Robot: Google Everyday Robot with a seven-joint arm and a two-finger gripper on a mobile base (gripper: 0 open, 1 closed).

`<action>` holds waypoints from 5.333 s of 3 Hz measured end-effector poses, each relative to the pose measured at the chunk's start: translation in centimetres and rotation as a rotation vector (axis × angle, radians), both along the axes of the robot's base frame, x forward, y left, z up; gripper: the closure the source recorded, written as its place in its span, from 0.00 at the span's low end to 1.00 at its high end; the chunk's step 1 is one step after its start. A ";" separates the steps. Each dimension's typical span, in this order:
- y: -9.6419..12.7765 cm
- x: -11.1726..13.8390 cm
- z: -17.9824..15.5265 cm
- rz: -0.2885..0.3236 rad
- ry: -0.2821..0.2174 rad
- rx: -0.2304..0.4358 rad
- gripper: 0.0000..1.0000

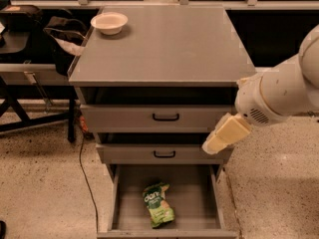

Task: Pick green rice chip bag from bottom drawer and place on counter

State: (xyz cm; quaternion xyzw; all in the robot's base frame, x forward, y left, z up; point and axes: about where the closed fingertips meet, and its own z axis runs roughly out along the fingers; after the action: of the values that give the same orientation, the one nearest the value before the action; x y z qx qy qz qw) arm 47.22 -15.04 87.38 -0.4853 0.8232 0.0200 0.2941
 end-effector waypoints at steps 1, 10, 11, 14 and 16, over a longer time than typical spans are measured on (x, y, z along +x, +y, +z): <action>0.8 0.9 -3.2 0.002 0.034 -0.019 0.00; 3.9 3.4 -24.2 0.123 0.237 0.061 0.00; 4.7 3.0 -27.3 0.154 0.259 0.091 0.00; 5.5 2.6 -30.6 0.151 0.270 0.106 0.00; 7.0 4.4 -35.4 0.093 0.252 0.139 0.00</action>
Offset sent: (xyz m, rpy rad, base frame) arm 0.0313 0.0198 -0.0992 -0.0526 0.1119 0.0096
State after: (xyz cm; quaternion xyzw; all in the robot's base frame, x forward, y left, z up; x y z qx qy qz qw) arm 51.60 -8.04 51.99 -0.4948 0.8270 0.1513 0.2199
